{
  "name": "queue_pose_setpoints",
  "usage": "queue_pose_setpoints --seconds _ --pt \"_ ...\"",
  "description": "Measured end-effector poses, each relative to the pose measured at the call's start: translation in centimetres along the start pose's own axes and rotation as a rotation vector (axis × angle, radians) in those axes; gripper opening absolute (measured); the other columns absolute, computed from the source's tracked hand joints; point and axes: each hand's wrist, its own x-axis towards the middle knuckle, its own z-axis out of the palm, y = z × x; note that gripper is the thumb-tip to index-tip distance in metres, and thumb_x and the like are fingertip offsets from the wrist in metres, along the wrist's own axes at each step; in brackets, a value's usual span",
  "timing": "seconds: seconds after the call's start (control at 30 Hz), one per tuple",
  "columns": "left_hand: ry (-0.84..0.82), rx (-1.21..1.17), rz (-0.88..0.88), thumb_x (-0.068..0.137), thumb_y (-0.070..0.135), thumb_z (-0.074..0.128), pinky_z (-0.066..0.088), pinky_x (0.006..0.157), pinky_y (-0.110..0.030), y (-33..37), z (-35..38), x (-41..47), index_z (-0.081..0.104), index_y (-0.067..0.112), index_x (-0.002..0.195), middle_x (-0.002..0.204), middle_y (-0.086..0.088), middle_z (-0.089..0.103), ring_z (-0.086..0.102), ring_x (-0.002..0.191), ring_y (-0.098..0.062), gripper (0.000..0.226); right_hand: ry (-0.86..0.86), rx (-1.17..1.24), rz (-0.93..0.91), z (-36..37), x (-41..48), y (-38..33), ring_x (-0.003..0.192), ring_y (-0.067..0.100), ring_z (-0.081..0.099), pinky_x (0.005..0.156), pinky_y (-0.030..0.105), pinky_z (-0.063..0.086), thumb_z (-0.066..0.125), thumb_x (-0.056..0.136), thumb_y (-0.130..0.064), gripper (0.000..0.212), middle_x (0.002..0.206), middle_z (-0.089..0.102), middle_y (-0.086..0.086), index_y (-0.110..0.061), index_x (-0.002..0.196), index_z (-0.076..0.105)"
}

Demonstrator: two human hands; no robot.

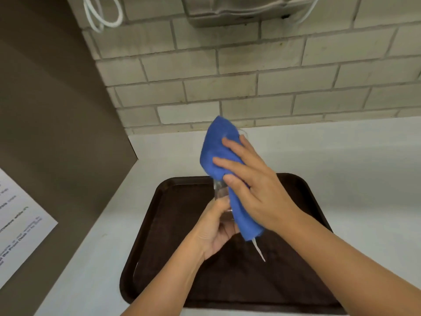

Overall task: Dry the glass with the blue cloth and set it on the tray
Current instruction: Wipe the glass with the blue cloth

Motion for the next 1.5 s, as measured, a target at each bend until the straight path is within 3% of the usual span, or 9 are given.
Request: queue_pose_setpoints --seconds 0.13,0.33,0.43,0.57,0.73,0.9,1.13,1.27,1.5 --pt "-0.033 -0.068 0.058 0.050 0.036 0.082 0.059 0.070 -0.030 0.8 -0.5 -0.3 0.073 0.017 0.092 0.086 -0.003 0.076 0.071 0.080 -0.016 0.047 0.187 0.195 0.140 0.8 -0.9 0.1 0.132 -0.003 0.022 0.106 0.003 0.016 0.040 0.089 -0.018 0.039 0.142 0.028 -0.004 -0.022 0.127 0.036" --pt "-0.045 -0.096 0.023 0.057 0.025 0.073 0.057 0.060 -0.023 0.7 -1.7 -0.7 0.076 0.017 0.080 0.075 -0.001 0.076 0.071 0.070 -0.012 0.024 0.007 0.072 -0.029 2.1 -3.9 -1.2 0.140 0.012 0.013 0.115 0.024 0.012 0.036 0.090 -0.024 0.042 0.147 0.023 -0.003 -0.016 0.131 0.036" --pt "-0.065 -0.097 0.030 0.046 0.037 0.084 0.059 0.065 -0.028 0.8 -1.3 -0.5 0.075 0.016 0.082 0.078 -0.002 0.076 0.071 0.075 -0.014 0.043 -0.023 -0.046 -0.077 1.2 -0.2 -1.0 0.139 0.013 0.009 0.114 0.021 0.006 0.038 0.091 -0.021 0.039 0.145 0.022 -0.003 -0.013 0.128 0.044" --pt "-0.067 -0.080 0.071 0.047 0.045 0.082 0.052 0.073 -0.038 1.3 -1.0 0.2 0.070 0.014 0.097 0.092 -0.007 0.072 0.065 0.086 -0.022 0.060 0.132 0.159 0.135 0.3 2.6 0.4 0.135 0.012 0.024 0.106 0.002 0.012 0.042 0.093 -0.010 0.036 0.143 0.031 0.001 -0.012 0.128 0.042" --pt "-0.075 -0.088 0.099 0.052 0.043 0.079 0.058 0.070 -0.028 2.9 -1.3 0.7 0.072 0.016 0.095 0.088 -0.002 0.076 0.070 0.079 -0.014 0.051 0.203 0.308 0.166 1.7 -2.5 -0.8 0.131 -0.006 0.026 0.104 0.003 0.020 0.043 0.090 -0.017 0.038 0.142 0.033 -0.002 -0.025 0.127 0.035" --pt "0.044 -0.075 0.006 0.070 0.027 0.067 0.057 0.066 -0.023 1.5 -1.5 0.8 0.069 0.020 0.096 0.078 0.005 0.076 0.069 0.076 -0.008 0.027 0.024 -0.008 -0.061 1.5 -0.7 -2.0 0.139 0.012 0.011 0.115 0.021 0.007 0.038 0.090 -0.015 0.038 0.145 0.025 0.002 -0.009 0.127 0.044" --pt "-0.068 -0.115 0.058 0.044 0.041 0.084 0.057 0.073 -0.037 1.8 -0.7 0.7 0.066 0.009 0.102 0.091 -0.008 0.073 0.067 0.085 -0.024 0.068 0.257 0.369 0.266 0.3 1.2 0.1 0.131 0.004 0.029 0.098 -0.005 0.018 0.043 0.093 -0.008 0.036 0.138 0.036 -0.005 -0.023 0.125 0.040" --pt "-0.124 -0.114 0.005 0.045 0.037 0.085 0.058 0.069 -0.030 2.7 -1.0 0.6 0.068 0.009 0.100 0.090 -0.008 0.075 0.071 0.081 -0.019 0.064 0.315 0.467 0.239 2.7 -4.1 -0.8 0.128 -0.011 0.029 0.098 -0.001 0.024 0.044 0.088 -0.018 0.039 0.136 0.038 -0.017 -0.040 0.119 0.042" --pt "-0.178 -0.022 -0.003 0.044 0.041 0.085 0.056 0.077 -0.032 3.3 -0.2 1.0 0.067 0.014 0.102 0.092 -0.005 0.073 0.067 0.085 -0.018 0.066 0.339 0.634 0.315 0.2 0.3 0.2 0.130 0.008 0.037 0.110 0.022 0.030 0.042 0.092 -0.018 0.033 0.136 0.043 -0.013 -0.043 0.115 0.041"
